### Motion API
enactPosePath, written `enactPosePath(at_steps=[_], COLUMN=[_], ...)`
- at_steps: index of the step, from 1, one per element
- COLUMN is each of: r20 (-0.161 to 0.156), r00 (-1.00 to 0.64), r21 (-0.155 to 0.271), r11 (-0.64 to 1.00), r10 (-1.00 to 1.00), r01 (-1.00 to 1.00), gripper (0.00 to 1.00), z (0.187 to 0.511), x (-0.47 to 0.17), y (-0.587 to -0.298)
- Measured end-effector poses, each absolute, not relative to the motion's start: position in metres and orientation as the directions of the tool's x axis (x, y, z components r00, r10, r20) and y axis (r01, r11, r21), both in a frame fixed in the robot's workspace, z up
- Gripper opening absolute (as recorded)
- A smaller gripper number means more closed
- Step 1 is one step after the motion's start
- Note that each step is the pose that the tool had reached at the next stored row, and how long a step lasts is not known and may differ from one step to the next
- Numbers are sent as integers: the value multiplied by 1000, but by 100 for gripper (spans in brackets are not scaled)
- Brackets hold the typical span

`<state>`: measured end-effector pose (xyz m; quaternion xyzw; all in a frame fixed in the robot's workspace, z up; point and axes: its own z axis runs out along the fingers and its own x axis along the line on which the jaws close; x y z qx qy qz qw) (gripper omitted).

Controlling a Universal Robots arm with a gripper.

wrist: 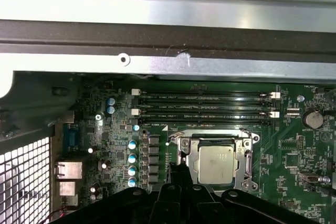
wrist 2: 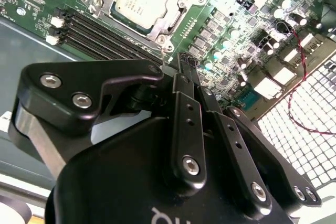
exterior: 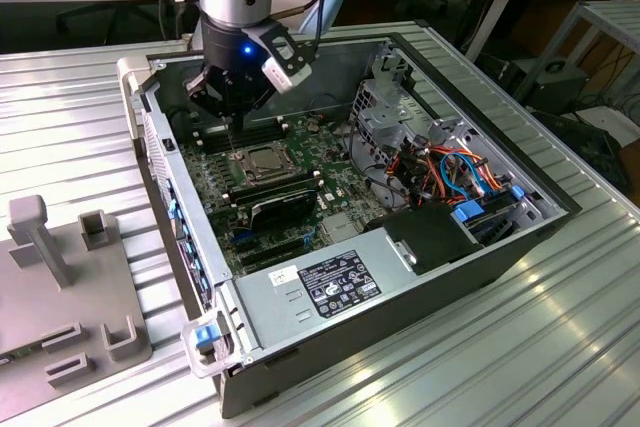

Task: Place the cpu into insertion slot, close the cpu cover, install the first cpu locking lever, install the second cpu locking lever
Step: 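Install the first cpu locking lever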

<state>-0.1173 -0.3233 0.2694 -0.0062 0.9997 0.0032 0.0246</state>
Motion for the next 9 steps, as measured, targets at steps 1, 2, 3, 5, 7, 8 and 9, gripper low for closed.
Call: enactPosePath(at_steps=[1, 2, 3, 5, 7, 8, 9], r20=[-49, -49, -49, -49, -49, -49, -49], r00=[-999, -999, -999, -999, -999, -999, -999], r21=[6, 6, 6, 6, 6, 6, 6], r11=[1000, 1000, 1000, 1000, 1000, 1000, 1000], r10=[-12, -12, -12, -12, -13, -12, -12], r01=[-13, -13, -13, -13, -13, -13, -13], gripper=[11, 11, 11, 11, 11, 11, 11], z=[269, 269, 269, 269, 269, 269, 269], x=[-118, -119, -121, -123, -127, -132, -135], y=[-323, -323, -323, -323, -323, -323, -323])
